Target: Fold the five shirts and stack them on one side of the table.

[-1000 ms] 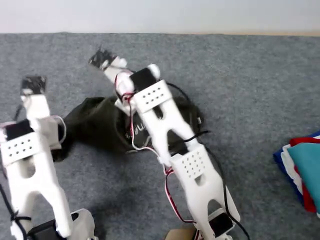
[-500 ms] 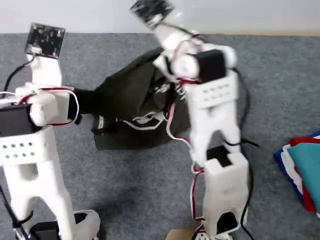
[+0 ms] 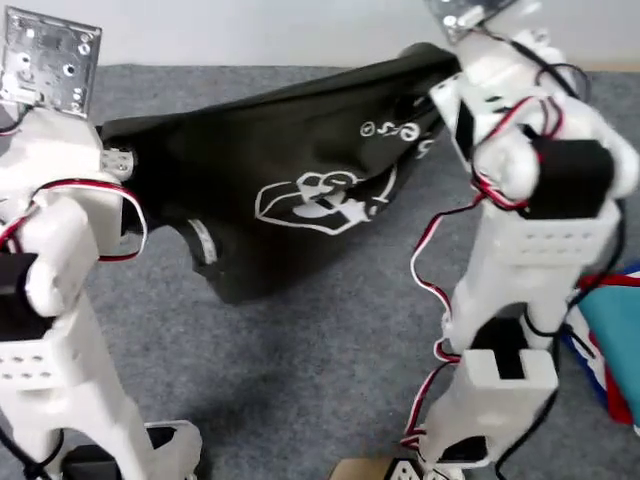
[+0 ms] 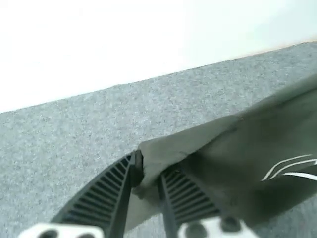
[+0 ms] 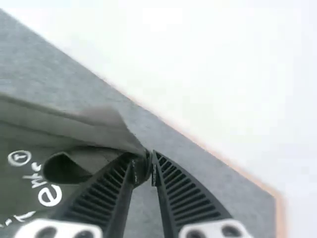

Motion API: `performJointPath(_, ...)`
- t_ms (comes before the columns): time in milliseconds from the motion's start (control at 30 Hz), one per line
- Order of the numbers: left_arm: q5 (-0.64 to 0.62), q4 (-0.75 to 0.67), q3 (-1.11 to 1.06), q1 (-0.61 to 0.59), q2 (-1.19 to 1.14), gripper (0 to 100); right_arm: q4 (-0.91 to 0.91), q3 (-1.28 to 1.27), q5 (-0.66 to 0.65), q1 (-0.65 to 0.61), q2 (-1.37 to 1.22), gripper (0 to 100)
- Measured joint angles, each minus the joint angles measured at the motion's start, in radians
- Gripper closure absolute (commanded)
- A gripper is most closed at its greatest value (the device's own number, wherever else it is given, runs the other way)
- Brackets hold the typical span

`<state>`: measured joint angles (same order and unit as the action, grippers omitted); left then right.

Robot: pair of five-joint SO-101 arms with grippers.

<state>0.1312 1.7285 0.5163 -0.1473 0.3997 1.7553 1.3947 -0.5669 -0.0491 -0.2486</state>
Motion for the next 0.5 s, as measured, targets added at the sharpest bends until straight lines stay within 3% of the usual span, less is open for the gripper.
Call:
performJointPath(233, -0.002, 0.006, 0.078, 0.003, 0.037, 100, 0.000, 0.021, -0.084, 0.080, 0.028, 98.7)
performJointPath(500, 0.000, 0.006, 0.172, 0.089, 0.150, 100, 0.000, 0.032, -0.109, 0.097, 0.129, 98.7)
